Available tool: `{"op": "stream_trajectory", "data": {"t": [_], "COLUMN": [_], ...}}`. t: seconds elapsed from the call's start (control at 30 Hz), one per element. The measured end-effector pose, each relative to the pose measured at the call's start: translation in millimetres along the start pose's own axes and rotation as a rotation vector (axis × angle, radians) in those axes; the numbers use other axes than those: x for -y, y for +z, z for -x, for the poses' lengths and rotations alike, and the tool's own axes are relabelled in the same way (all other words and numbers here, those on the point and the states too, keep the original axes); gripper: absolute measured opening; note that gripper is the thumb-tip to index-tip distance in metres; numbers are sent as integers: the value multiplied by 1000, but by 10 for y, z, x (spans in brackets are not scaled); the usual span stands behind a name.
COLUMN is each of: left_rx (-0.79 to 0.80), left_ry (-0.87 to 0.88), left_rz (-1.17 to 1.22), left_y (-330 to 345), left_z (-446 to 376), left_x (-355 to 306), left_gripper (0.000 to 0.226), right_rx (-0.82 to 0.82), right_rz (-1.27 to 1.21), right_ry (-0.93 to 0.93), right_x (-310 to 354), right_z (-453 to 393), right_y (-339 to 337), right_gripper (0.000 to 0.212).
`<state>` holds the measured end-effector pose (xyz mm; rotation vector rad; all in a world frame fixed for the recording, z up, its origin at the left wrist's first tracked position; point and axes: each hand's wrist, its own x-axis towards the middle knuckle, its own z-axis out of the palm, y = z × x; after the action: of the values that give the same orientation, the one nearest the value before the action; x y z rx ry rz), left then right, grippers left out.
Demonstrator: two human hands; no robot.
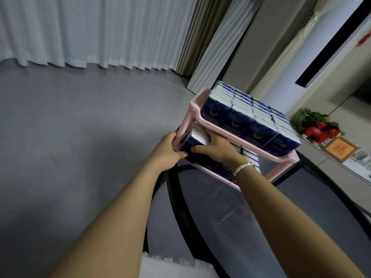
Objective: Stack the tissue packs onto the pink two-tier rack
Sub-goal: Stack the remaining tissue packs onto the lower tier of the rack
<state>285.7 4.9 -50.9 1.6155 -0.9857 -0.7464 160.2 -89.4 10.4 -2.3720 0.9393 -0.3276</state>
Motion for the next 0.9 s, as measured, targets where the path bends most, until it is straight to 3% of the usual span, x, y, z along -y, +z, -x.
{"op": "stream_trajectory", "data": {"t": [0.1, 0.33, 0.4, 0.53, 0.63, 0.73, 0.9], "left_rx": [-123, -241, -250, -261, -268, -259, -256], "left_ry": [6, 26, 28, 24, 33, 37, 58], "left_rz": [-35, -18, -22, -23, -24, -18, -44], "left_y": [77, 202, 208, 216, 211, 193, 205], "left_z": [-20, -51, -50, -42, -28, -21, -29], "left_x": [12, 24, 20, 12, 17, 35, 58], "left_gripper": [42, 40, 39, 39, 38, 39, 47], "right_rx": [5, 74, 64, 51, 118, 104, -83], "right_rz": [4, -19, 78, 514, 608, 563, 612], "right_ry": [31, 38, 25, -48, -65, -92, -126], "right_x": [0, -29, -30, -78, -72, -86, -231], "right_z": [-85, -147, -158, -182, -181, -89, 66], "right_y": [18, -26, -2, 95, 77, 13, 29], "right_gripper": [75, 73, 77, 94, 98, 86, 65]}}
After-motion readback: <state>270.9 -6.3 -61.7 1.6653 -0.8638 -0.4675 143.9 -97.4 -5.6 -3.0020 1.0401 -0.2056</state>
